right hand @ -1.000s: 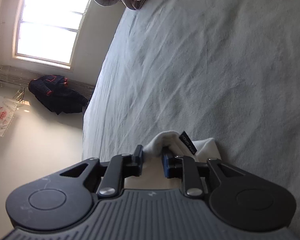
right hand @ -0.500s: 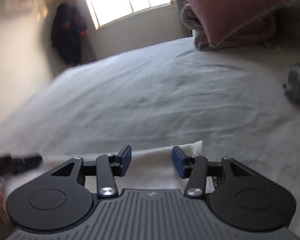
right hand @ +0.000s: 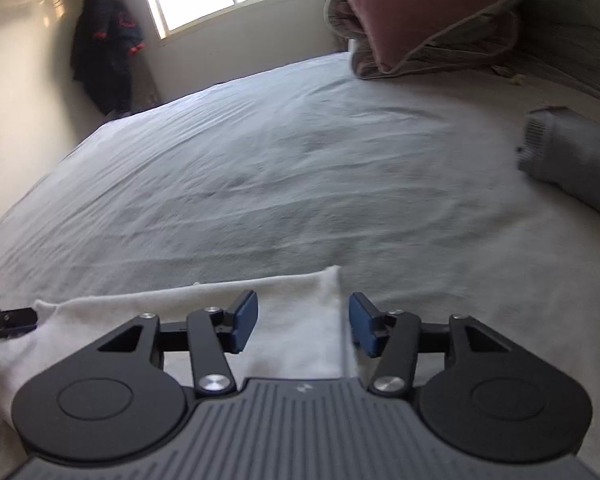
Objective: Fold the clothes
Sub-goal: 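Pinch the folded T-shirt edge with both grippers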
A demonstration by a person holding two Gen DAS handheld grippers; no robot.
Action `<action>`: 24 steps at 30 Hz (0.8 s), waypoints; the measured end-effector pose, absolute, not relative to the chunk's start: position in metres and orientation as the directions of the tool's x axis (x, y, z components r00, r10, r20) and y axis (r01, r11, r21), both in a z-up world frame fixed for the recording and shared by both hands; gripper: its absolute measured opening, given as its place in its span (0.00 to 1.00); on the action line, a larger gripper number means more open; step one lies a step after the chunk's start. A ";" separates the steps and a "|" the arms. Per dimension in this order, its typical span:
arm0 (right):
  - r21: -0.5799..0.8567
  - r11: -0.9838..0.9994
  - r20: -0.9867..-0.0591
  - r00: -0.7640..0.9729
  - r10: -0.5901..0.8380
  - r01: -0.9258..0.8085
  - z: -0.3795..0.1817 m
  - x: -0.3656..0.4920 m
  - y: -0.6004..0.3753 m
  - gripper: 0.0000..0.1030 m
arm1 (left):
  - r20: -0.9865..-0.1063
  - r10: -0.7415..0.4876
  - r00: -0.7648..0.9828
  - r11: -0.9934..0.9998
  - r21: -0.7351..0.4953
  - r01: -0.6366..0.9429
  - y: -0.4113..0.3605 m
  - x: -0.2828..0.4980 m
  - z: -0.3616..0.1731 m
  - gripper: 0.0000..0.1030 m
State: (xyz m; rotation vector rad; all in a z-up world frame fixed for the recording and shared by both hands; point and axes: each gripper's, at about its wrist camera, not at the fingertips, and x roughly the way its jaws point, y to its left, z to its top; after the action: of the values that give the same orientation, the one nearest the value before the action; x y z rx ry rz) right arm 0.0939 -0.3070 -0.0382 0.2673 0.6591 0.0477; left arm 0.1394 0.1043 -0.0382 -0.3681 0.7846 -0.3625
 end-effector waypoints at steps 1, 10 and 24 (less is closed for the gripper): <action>0.265 0.964 -0.592 0.793 0.143 0.024 -0.033 0.087 -0.306 0.54 | -0.609 -0.461 0.646 0.870 -0.454 0.193 0.105 0.133 -0.033 0.43; 0.209 0.976 -0.623 0.760 0.185 -0.066 -0.027 0.043 -0.278 0.53 | -0.643 -0.482 0.596 0.871 -0.425 0.247 0.110 0.083 -0.042 0.33; 0.526 0.848 -0.568 0.770 0.290 0.069 -0.026 0.029 -0.335 0.56 | -0.622 -0.522 0.584 0.800 -0.595 0.082 0.156 0.080 -0.048 0.75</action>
State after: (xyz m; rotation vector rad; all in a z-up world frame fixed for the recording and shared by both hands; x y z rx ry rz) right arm 0.0289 -0.3350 -0.0260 0.5567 0.6894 0.1269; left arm 0.0798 0.1556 -0.0481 -0.5518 0.8850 -0.3742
